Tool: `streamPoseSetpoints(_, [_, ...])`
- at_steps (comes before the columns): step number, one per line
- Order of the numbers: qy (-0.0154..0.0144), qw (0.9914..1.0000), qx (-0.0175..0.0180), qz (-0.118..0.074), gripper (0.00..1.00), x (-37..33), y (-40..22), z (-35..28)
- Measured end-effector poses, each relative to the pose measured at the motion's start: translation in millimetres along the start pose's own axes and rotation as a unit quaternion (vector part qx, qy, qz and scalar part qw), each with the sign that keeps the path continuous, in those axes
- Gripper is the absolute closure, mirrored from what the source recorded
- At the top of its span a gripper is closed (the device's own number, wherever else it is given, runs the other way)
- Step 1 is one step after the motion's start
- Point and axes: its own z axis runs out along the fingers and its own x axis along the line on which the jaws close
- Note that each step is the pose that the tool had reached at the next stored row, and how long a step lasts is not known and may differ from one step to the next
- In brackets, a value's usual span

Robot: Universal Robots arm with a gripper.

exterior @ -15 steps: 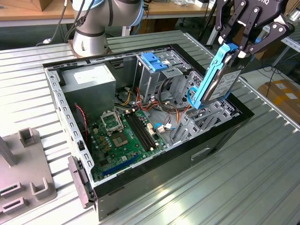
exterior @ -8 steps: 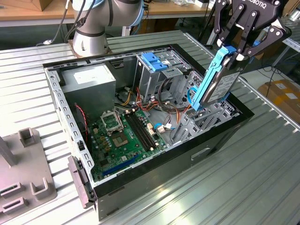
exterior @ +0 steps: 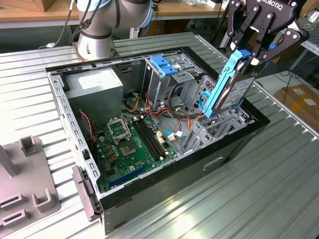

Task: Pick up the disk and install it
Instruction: 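Pick up the disk, then insert the disk into the insertion slot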

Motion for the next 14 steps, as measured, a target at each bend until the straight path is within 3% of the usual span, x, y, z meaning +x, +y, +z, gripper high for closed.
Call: streamPoseSetpoints(14, [-0.0003, 1.0, 0.0, 0.0, 0.63, -0.2, 0.0, 2.6])
